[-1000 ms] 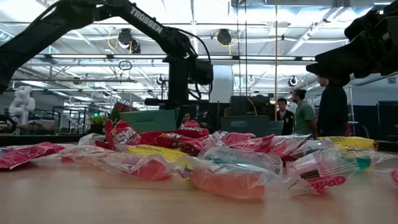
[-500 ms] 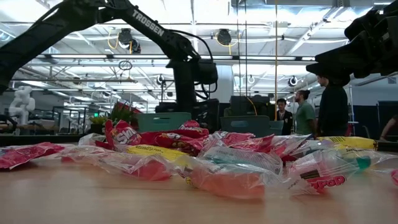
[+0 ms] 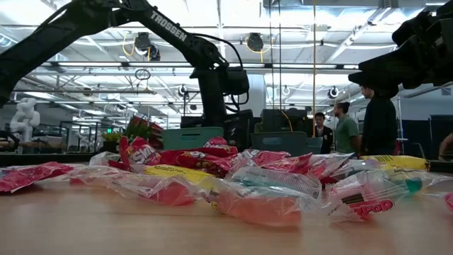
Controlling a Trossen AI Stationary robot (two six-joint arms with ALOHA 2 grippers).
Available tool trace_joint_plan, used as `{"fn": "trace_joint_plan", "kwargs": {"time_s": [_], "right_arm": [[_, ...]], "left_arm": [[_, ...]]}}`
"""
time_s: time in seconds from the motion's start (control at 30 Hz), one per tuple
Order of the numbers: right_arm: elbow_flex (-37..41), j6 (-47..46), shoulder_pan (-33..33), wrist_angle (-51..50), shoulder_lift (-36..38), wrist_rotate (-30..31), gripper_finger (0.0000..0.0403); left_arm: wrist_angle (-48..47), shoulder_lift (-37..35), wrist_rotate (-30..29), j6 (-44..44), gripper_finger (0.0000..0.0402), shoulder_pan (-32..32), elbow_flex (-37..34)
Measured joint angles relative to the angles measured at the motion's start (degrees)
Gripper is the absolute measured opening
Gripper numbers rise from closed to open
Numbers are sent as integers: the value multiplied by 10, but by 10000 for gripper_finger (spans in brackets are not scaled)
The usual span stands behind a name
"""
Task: Sort candy
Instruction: Move the green bin to the top left of the table, then adjust the blue bin to the top center
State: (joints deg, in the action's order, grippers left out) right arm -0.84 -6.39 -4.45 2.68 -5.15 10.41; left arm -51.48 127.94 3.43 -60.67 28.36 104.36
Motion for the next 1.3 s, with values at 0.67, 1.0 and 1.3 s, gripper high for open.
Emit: {"fn": "trace_joint_plan", "kwargs": {"time_s": [0.67,1.0,1.3], "right_arm": [[0,0,0,0,0,0,196],[0,0,0,0,0,0,196],[0,0,0,0,0,0,196]], "left_arm": [[-20,-25,-14,26,59,0,1],[-37,-48,-14,28,59,1,1],[-45,-130,-33,65,59,-30,1]]}}
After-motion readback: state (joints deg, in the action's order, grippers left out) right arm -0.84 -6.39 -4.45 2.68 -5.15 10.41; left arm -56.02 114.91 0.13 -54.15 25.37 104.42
